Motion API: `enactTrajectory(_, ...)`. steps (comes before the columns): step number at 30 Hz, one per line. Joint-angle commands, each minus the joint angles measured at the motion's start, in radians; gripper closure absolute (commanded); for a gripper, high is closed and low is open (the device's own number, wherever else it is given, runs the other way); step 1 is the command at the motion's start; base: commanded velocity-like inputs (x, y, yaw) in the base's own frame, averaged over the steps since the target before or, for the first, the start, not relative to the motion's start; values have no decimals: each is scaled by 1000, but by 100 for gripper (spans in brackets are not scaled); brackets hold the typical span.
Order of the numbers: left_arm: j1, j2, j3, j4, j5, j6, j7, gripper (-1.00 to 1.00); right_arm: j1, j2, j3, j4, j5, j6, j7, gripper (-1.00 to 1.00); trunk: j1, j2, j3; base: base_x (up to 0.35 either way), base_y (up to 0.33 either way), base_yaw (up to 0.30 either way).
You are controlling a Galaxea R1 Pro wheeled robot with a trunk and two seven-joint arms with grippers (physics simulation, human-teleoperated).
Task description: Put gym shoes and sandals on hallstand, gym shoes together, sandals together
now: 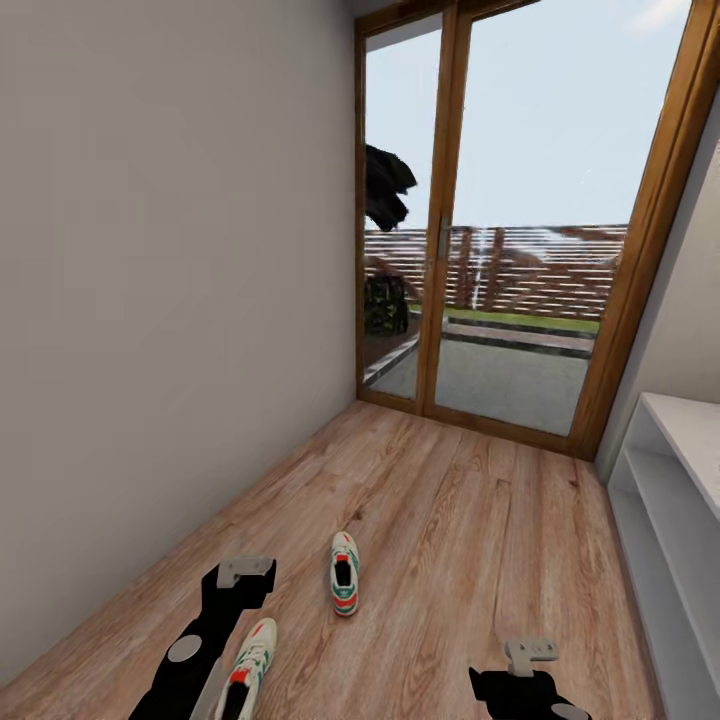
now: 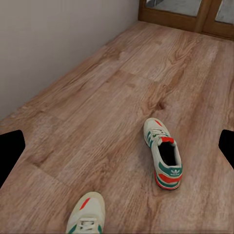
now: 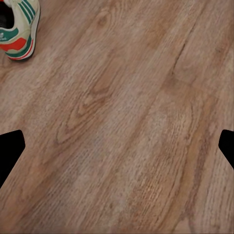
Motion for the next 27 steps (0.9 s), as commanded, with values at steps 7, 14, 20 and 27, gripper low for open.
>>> enactTrajectory(7, 0, 4, 0, -1, 1, 4, 3, -100, -1, 1, 0, -2, -1, 5, 2, -100, 0, -1, -1, -28, 7, 0)
enactTrajectory(14, 0, 78, 0, 15, 3, 3, -19, -100, 0, 1, 0, -3, -1, 5, 2, -100, 0, -1, -1, -4, 1, 0)
enactTrajectory(20, 0, 123, 2, 51, 6, -1, -91, -100, 0, 2, 1, -11, -2, 5, 3, -100, 0, -1, -1, 0, 0, 0)
enactTrajectory(27, 0, 127, -1, 59, 3, -2, -120, -100, 0, 3, 1, -53, -3, 5, 3, -100, 0, -1, -1, 0, 86, 0)
